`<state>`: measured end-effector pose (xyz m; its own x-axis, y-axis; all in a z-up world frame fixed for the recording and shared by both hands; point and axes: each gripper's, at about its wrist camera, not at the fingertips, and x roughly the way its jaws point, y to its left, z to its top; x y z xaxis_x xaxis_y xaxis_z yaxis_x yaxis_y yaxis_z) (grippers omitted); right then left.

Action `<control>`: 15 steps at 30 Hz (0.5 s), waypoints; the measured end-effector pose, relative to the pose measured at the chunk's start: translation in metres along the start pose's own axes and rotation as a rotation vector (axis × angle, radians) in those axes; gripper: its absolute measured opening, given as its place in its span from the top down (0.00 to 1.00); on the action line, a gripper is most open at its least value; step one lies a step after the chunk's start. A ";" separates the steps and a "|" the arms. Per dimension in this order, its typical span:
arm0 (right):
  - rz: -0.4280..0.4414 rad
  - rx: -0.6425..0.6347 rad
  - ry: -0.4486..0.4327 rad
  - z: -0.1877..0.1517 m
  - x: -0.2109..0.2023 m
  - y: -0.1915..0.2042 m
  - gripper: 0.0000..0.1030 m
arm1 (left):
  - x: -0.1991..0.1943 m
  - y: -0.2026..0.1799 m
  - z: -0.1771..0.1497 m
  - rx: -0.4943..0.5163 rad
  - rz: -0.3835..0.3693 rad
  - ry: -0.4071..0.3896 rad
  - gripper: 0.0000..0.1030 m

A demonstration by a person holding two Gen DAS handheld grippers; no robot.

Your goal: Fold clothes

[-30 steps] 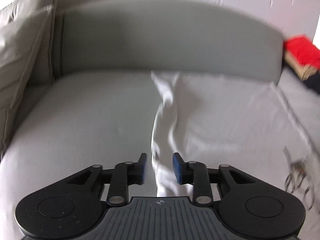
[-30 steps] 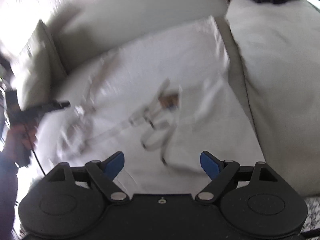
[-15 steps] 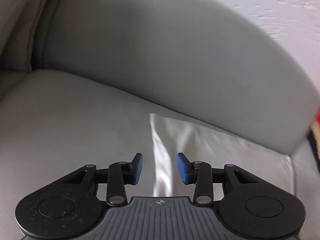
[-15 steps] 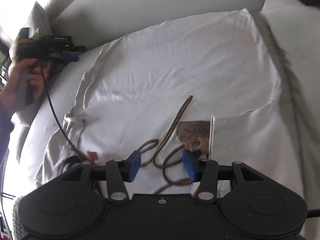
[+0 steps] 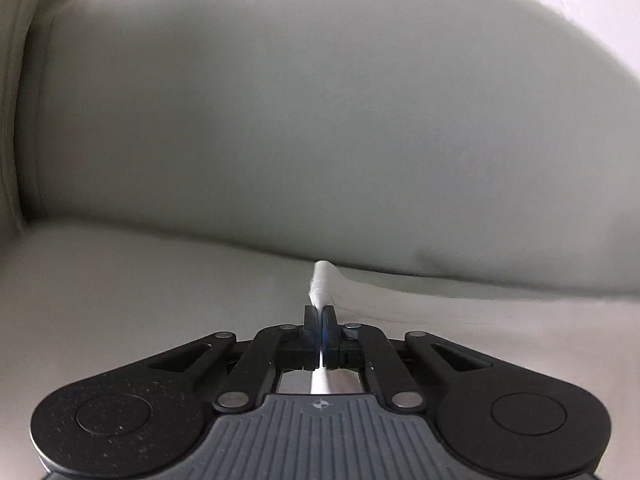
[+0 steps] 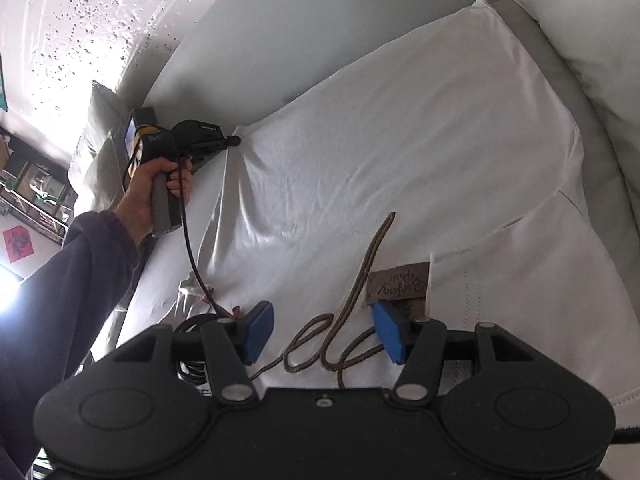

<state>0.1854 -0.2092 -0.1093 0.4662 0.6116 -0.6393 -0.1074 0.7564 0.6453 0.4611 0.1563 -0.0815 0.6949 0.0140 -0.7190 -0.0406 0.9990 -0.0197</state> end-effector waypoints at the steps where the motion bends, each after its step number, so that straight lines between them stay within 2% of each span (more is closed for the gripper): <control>1: -0.005 -0.005 0.001 -0.001 -0.001 0.001 0.47 | 0.005 -0.008 -0.003 0.050 0.030 0.010 0.98; 3: -0.019 -0.019 0.003 0.000 0.001 0.004 0.47 | 0.007 -0.021 -0.007 0.108 0.082 0.009 0.94; 4: -0.028 -0.024 0.006 0.001 0.001 0.006 0.47 | 0.005 -0.026 -0.009 0.116 0.105 0.001 0.87; 7: -0.067 -0.045 0.015 0.003 -0.001 0.017 0.47 | -0.021 -0.020 -0.014 0.039 0.140 -0.008 0.79; 9: -0.106 -0.071 0.015 0.003 -0.008 0.030 0.44 | -0.061 -0.009 -0.022 -0.024 0.123 -0.033 0.79; 11: -0.109 -0.098 -0.016 -0.001 -0.026 0.041 0.44 | -0.106 0.002 -0.030 -0.070 0.090 -0.058 0.79; 13: -0.095 -0.105 -0.053 -0.005 -0.050 0.053 0.43 | -0.157 0.008 -0.037 -0.051 0.066 -0.080 0.80; 15: -0.090 -0.104 -0.088 -0.010 -0.078 0.062 0.43 | -0.211 0.004 -0.049 0.011 0.048 -0.097 0.79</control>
<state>0.1338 -0.2075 -0.0233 0.5527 0.5207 -0.6507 -0.1495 0.8301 0.5372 0.2794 0.1548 0.0364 0.7585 0.0656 -0.6483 -0.0681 0.9975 0.0212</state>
